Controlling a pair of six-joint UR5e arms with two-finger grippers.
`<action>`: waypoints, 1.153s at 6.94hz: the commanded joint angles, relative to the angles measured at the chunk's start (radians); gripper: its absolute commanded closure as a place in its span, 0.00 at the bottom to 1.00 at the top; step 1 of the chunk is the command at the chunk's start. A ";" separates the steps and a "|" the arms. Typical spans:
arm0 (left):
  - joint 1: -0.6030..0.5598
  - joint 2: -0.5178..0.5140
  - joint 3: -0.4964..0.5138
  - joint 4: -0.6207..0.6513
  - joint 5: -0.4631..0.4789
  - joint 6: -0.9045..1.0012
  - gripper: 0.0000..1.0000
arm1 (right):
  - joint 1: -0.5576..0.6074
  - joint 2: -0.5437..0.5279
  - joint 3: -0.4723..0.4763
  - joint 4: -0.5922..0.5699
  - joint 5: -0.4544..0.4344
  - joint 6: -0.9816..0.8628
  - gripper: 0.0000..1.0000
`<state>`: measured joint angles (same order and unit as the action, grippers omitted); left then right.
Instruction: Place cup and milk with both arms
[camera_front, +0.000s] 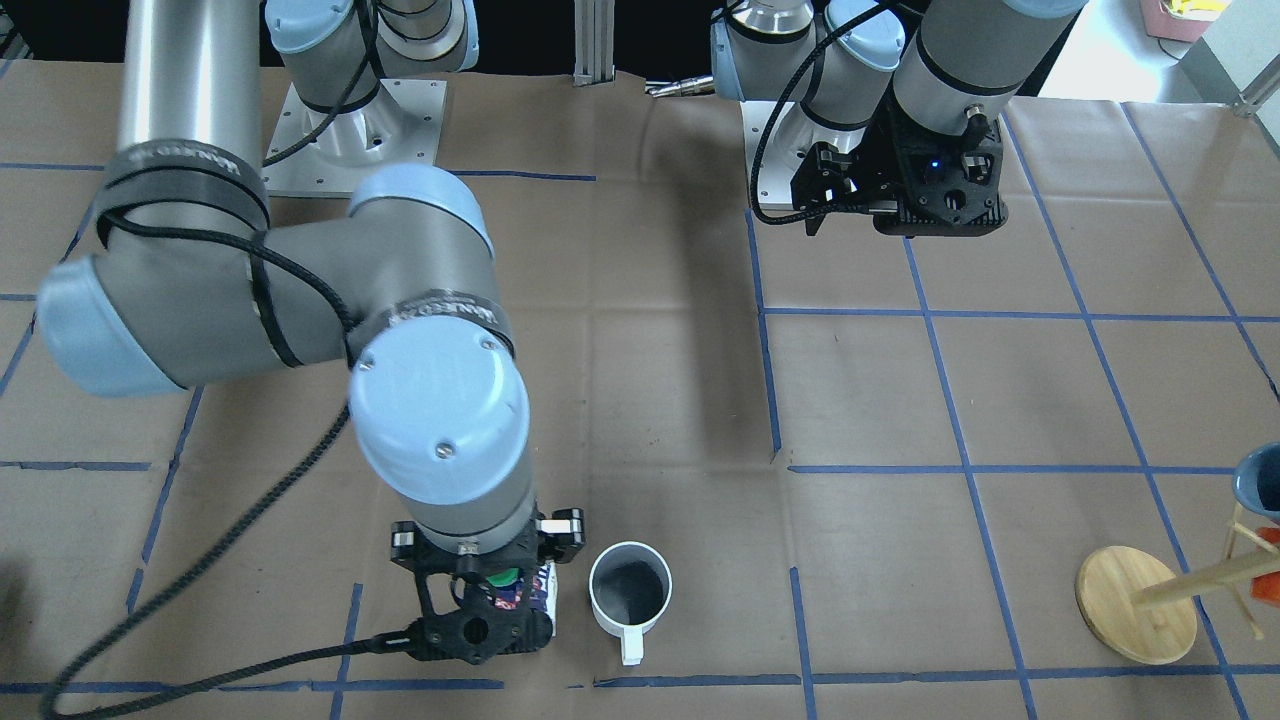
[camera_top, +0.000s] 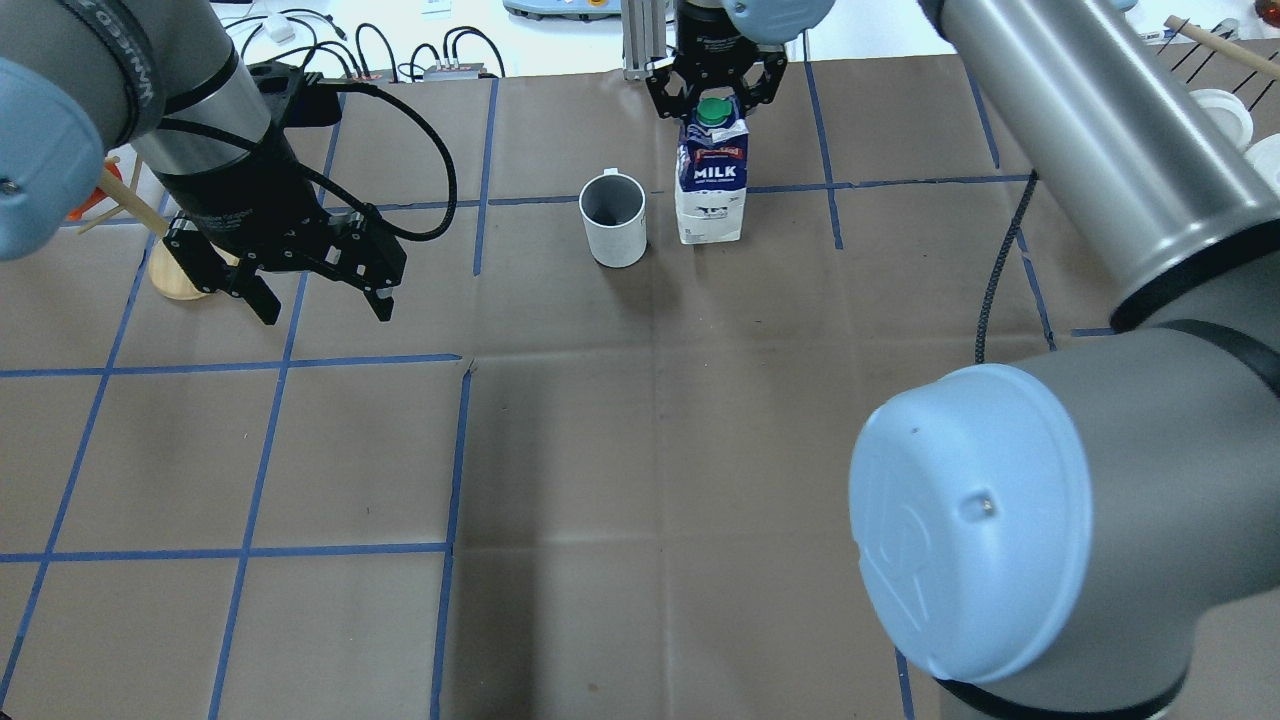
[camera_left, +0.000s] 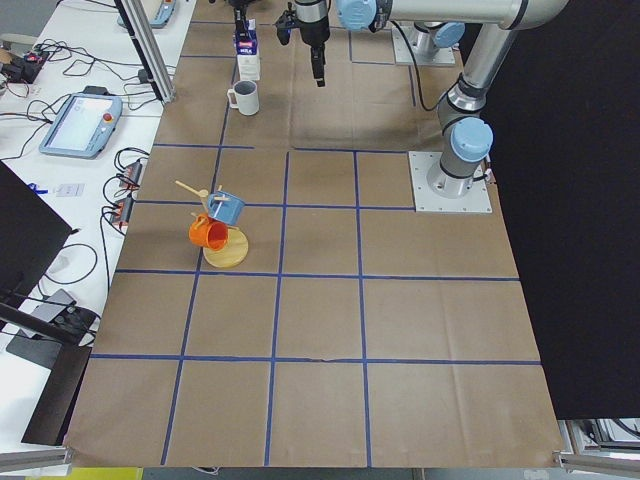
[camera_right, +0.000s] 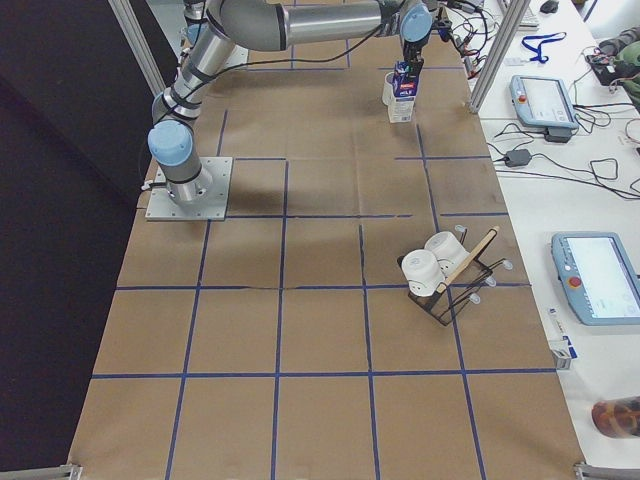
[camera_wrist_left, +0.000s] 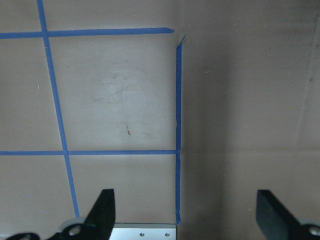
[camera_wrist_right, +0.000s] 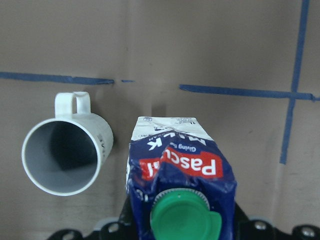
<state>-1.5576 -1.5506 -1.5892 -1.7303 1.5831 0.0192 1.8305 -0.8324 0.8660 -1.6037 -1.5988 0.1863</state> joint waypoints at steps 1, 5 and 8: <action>0.001 0.000 0.000 0.000 0.000 0.001 0.00 | 0.027 0.062 -0.042 0.007 0.000 0.039 0.41; 0.002 0.000 0.000 0.000 0.000 -0.001 0.00 | 0.018 0.059 -0.039 0.007 -0.003 0.041 0.03; 0.002 0.001 0.000 0.002 0.003 0.001 0.00 | -0.036 -0.020 -0.047 0.132 -0.001 -0.013 0.00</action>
<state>-1.5555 -1.5502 -1.5892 -1.7290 1.5844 0.0191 1.8190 -0.8086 0.8177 -1.5203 -1.6030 0.2060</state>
